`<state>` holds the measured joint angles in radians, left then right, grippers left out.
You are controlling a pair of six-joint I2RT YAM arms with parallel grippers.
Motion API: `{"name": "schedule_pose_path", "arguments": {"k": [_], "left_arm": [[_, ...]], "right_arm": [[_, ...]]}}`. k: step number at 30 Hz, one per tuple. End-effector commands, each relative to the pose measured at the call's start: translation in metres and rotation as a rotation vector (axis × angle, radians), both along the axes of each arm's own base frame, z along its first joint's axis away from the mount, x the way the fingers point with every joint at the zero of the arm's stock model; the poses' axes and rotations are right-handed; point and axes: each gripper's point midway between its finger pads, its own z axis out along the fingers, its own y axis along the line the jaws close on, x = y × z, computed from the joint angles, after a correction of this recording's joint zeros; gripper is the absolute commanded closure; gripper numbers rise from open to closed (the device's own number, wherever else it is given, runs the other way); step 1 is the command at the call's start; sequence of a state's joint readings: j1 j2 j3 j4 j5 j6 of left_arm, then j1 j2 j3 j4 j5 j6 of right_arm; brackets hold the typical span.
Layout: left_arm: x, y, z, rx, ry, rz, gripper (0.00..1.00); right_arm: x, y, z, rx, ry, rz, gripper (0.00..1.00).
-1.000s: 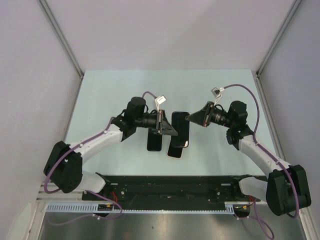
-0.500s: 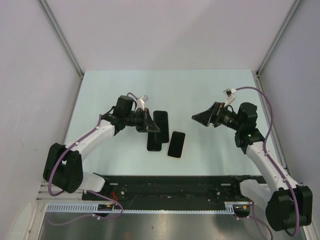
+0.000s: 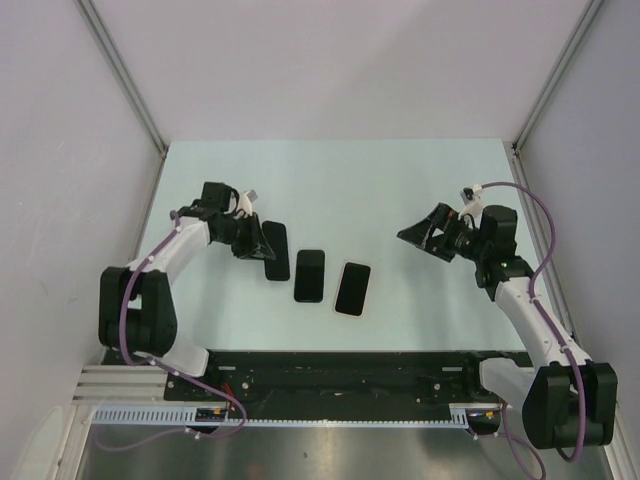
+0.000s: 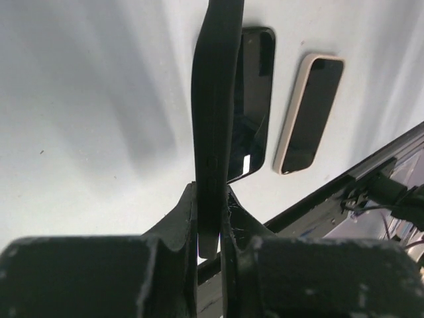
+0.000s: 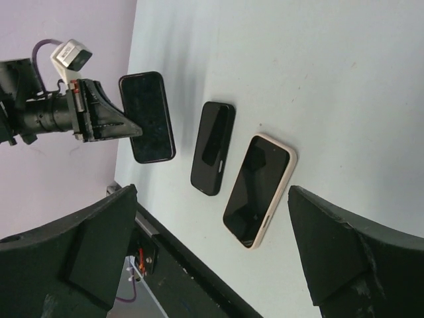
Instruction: Put the phone into the phone case
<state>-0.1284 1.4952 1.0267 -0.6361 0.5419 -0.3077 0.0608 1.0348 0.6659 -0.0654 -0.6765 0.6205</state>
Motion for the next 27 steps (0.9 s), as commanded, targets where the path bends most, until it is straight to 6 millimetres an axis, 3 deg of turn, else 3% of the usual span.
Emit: {"name": "schedule_pose_path", "arguments": {"k": [1, 7, 9, 12, 13, 16, 23, 27], "left_arm": [[-0.008, 0.002, -0.015, 0.038, 0.050, -0.135, 0.99], [-0.015, -0.002, -0.047, 0.006, 0.156, -0.132, 1.00], [-0.017, 0.005, -0.061, 0.053, 0.188, -0.111, 0.99], [-0.020, 0.018, -0.079, 0.136, 0.239, -0.086, 0.88], [-0.018, 0.024, -0.084, 0.181, 0.243, -0.072, 0.74], [-0.014, 0.034, -0.083, 0.243, 0.233, -0.052, 0.62], [-0.003, 0.059, -0.076, 0.380, 0.183, 0.021, 0.56], [0.006, 0.065, -0.055, 0.404, 0.122, 0.080, 0.48]], "right_arm": [[-0.002, 0.009, 0.012, 0.035, -0.006, 0.060, 0.00], [-0.007, 0.017, 0.003, 0.018, 0.003, 0.120, 0.00], [-0.007, 0.019, 0.003, 0.027, 0.002, 0.134, 0.00], [-0.008, 0.020, 0.006, 0.033, -0.005, 0.143, 0.00], [-0.010, 0.021, 0.008, 0.036, -0.011, 0.149, 0.00], [-0.010, 0.019, 0.008, 0.023, -0.014, 0.138, 0.00], [-0.014, 0.023, 0.006, 0.007, -0.006, 0.139, 0.01], [-0.018, 0.024, 0.005, -0.023, -0.006, 0.124, 0.00]]}}
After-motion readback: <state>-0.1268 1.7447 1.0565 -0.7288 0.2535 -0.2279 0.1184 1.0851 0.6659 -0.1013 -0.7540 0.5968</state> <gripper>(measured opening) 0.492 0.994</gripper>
